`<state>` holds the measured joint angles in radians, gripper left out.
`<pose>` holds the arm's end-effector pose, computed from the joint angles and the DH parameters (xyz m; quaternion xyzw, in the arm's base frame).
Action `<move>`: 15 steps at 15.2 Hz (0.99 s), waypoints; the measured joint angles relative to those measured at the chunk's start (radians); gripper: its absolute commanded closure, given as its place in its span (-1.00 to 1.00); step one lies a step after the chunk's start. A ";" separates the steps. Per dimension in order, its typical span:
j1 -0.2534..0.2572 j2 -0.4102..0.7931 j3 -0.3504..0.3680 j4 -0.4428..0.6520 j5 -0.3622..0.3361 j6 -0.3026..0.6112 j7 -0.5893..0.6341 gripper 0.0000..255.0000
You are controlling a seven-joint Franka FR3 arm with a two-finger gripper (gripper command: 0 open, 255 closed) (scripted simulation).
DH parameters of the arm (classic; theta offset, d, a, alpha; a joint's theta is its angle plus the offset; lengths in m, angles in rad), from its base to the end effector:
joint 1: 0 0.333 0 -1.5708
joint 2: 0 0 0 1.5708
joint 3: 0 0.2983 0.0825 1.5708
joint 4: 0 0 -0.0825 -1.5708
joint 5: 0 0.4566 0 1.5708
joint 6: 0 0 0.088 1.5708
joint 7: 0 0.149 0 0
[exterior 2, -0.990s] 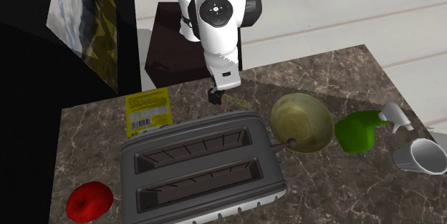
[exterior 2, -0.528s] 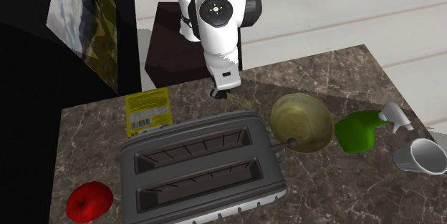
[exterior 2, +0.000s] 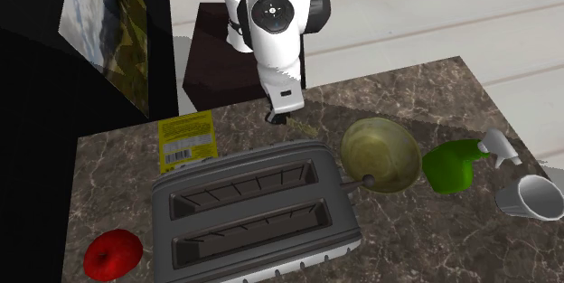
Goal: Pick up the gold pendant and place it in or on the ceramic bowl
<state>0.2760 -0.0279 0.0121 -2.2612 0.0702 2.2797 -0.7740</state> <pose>0.5548 0.1685 0.2730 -0.8728 -0.4868 -0.0290 0.0206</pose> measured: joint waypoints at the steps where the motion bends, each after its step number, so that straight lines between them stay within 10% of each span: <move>1: 0.000 -0.007 -0.001 0.005 0.000 -0.011 0.000 1.00; 15: -0.002 -0.083 -0.002 0.112 -0.008 -0.194 0.012 1.00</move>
<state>0.2741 -0.1107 0.0105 -2.1495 0.0623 2.0858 -0.7625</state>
